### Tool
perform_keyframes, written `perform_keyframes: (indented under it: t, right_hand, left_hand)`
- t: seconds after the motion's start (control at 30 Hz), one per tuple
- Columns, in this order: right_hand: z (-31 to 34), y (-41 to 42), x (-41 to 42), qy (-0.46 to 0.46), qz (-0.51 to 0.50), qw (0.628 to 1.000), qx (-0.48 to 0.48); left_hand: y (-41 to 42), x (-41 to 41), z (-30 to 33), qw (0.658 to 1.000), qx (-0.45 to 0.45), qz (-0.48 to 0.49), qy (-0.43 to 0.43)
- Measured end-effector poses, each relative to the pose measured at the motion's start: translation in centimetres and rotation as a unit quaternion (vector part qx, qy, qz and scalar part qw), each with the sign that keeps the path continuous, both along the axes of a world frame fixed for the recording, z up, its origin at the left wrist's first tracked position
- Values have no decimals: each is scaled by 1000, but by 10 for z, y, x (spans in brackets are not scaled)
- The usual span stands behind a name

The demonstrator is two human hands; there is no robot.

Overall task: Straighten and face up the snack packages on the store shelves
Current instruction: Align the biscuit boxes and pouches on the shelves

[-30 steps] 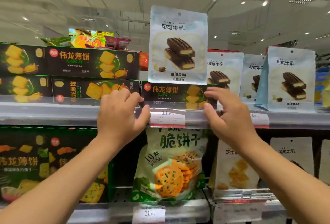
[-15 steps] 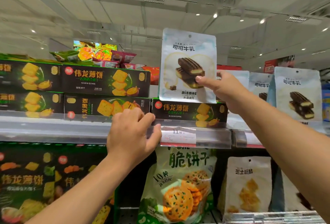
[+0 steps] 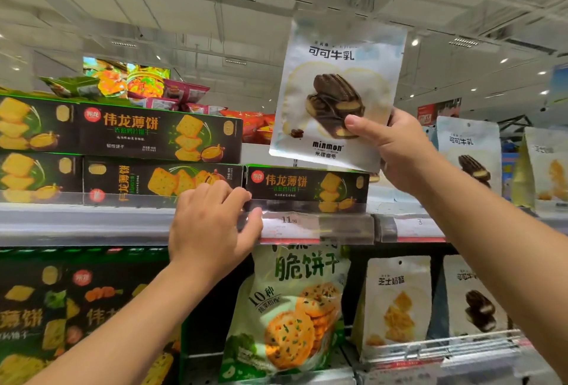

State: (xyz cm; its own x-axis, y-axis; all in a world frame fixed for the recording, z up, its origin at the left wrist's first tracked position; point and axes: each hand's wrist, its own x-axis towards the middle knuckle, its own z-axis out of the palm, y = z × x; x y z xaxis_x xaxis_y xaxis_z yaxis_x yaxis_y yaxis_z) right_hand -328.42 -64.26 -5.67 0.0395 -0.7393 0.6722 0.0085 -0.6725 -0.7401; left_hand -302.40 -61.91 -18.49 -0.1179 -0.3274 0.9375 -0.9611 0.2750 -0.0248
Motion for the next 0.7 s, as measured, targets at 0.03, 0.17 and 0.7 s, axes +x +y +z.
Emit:
perform_keyframes:
  t: [0.03,0.17,0.7]
  right_hand:
    - [-3,10,-4,-6,7,1000,0]
    - [-26,50,-19,13,11,1000,17]
    - [-71,70,-133,9,-34,998,43]
  left_hand:
    - [3,0,1,1000,13,-18,15]
    - [21,-13,18,975,-19,-187,116]
    - [21,-165,26,769,212,-524,298]
